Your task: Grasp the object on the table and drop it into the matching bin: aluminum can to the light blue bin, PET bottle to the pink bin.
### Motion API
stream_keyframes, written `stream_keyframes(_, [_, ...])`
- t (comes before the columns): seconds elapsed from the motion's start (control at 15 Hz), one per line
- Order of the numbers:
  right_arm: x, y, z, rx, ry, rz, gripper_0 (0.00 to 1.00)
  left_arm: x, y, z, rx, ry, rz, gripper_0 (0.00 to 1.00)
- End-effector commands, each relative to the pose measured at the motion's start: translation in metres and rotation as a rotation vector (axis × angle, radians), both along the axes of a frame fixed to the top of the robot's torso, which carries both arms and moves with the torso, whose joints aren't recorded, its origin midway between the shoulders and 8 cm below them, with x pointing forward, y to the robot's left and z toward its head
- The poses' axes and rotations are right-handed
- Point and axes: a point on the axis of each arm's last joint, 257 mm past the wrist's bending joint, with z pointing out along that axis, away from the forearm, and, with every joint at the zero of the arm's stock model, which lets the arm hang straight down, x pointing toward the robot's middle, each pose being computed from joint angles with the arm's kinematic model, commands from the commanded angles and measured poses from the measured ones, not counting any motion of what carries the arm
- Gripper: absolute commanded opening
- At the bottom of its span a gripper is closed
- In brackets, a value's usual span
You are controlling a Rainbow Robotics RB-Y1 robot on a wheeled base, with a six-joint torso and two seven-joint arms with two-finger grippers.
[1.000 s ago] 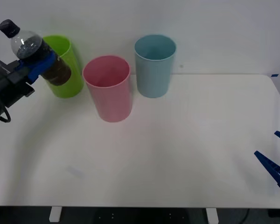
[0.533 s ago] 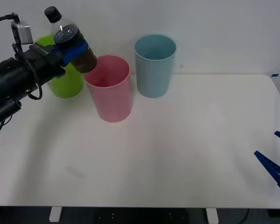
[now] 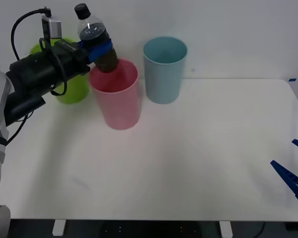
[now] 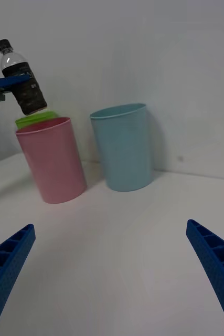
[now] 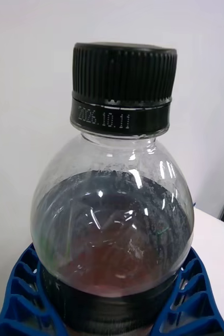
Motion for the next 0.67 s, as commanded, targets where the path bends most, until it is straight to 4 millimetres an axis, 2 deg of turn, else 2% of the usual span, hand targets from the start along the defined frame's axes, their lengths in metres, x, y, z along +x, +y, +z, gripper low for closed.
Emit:
stream_keyframes(0.07, [0.0, 0.0, 0.0, 0.0, 0.0, 0.0, 1.0, 0.0006, -0.0023, -0.0007, -0.004, 0.001, 0.002, 0.0])
stream_keyframes(0.2, [0.0, 0.0, 0.0, 0.0, 0.0, 0.0, 1.0, 0.0006, -0.0023, -0.0007, -0.004, 0.001, 0.002, 0.0])
stream_keyframes(0.27, [0.0, 0.0, 0.0, 0.0, 0.0, 0.0, 1.0, 0.0006, -0.0023, -0.0007, -0.004, 0.001, 0.002, 0.05])
stream_keyframes(0.33, [0.0, 0.0, 0.0, 0.0, 0.0, 0.0, 1.0, 0.0006, -0.0023, -0.0007, -0.004, 0.001, 0.002, 0.25])
stream_keyframes(0.4, [0.0, 0.0, 0.0, 0.0, 0.0, 0.0, 1.0, 0.0007, -0.0021, -0.0003, -0.006, 0.0, 0.002, 0.95])
stream_keyframes(0.47, [0.0, 0.0, 0.0, 0.0, 0.0, 0.0, 1.0, 0.0007, -0.0021, -0.0003, -0.005, -0.001, 0.003, 1.0])
stream_keyframes(0.67, [0.0, 0.0, 0.0, 0.0, 0.0, 0.0, 1.0, -0.0001, -0.0012, 0.0002, -0.016, 0.002, 0.0, 1.0])
